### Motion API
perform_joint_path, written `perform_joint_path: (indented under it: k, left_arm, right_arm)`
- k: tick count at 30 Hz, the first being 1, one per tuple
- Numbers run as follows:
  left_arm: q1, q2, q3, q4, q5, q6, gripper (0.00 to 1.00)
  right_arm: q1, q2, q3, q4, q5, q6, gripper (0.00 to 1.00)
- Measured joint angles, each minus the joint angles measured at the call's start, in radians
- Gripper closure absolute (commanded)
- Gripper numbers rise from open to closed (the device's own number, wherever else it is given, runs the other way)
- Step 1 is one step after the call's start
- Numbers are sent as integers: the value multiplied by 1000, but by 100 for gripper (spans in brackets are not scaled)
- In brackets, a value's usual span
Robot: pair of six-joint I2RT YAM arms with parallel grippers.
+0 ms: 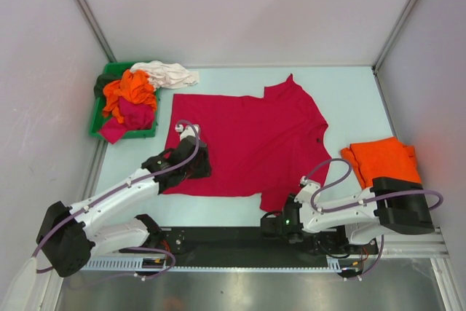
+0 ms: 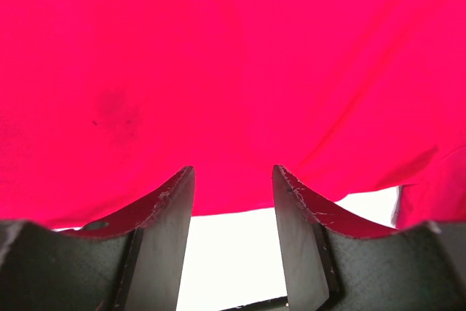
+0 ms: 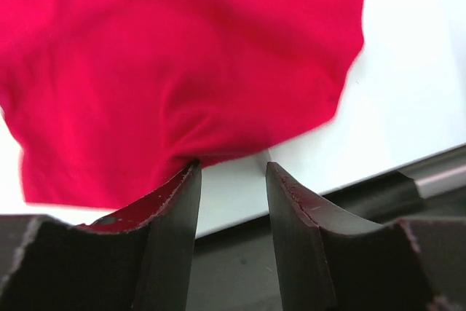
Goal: Fold and stack the t-shirts
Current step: Grap the side of the flattened tshirt closest away from the robot with both arms
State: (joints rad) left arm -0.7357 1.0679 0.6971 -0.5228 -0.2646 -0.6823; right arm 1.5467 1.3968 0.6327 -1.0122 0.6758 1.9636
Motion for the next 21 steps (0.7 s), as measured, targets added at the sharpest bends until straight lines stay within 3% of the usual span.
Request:
perform_joint_path:
  k: [13, 21]
  left_arm:
    - [-2, 1, 0, -6, 1, 6, 47]
    - [-2, 10, 0, -10, -2, 10, 47]
  right_arm:
    - [-150, 0, 18, 107, 44, 0, 55]
    - [-231, -5, 18, 140, 51, -34, 61]
